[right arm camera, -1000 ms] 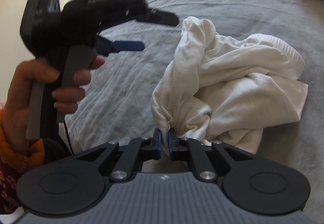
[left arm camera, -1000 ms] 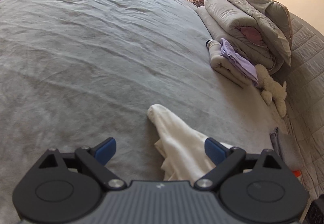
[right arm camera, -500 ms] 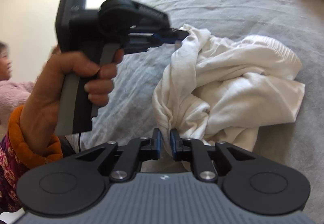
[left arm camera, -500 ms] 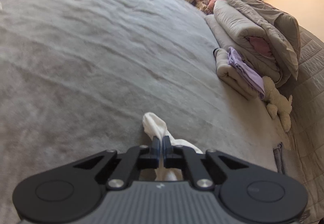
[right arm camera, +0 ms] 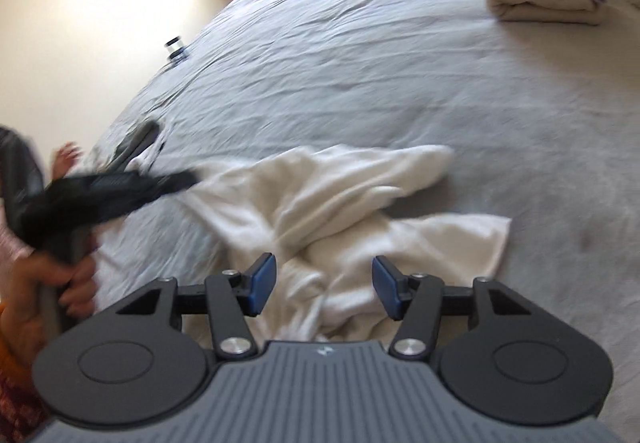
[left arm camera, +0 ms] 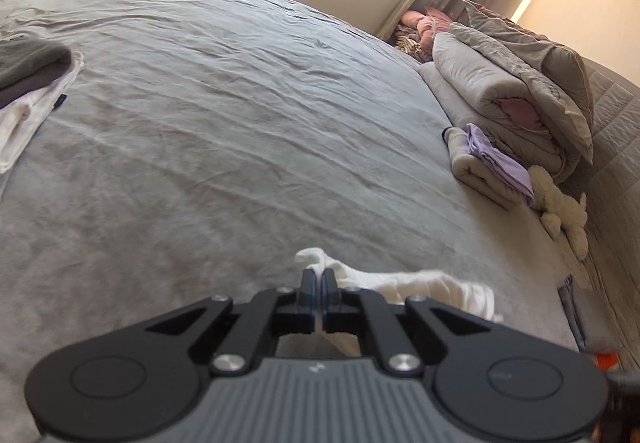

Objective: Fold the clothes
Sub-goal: 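Lift the garment with the right gripper while the left gripper approaches it, then grasp another edge of the garment with the left gripper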

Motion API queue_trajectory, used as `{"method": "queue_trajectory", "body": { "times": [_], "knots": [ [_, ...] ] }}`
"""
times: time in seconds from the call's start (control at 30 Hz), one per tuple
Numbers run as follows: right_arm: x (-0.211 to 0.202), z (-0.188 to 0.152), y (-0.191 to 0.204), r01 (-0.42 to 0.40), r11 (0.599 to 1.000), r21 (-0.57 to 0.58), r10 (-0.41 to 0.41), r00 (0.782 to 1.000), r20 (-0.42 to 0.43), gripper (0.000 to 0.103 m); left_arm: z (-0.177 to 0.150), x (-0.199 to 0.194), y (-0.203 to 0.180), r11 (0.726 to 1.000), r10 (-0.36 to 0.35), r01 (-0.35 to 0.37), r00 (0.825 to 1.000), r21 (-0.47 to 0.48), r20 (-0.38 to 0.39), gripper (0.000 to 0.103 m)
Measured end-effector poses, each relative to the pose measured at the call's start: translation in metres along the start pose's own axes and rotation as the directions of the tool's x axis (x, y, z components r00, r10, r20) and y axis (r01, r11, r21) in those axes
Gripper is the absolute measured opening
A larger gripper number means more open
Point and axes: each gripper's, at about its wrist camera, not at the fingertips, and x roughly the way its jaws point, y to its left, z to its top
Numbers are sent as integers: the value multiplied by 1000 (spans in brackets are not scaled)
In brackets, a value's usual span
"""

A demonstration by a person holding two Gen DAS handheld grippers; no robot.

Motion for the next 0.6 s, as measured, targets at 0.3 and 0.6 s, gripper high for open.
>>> {"method": "queue_trajectory", "body": {
  "times": [0.3, 0.6],
  "knots": [
    [20, 28, -8, 61, 995, 75, -64, 997, 40, 57, -49, 3, 19, 992, -45, 70, 974, 105, -221, 3],
    [63, 46, -5, 74, 985, 154, -77, 997, 13, 57, -37, 6, 44, 985, -161, 148, 972, -85, -171, 46]
  ]
}}
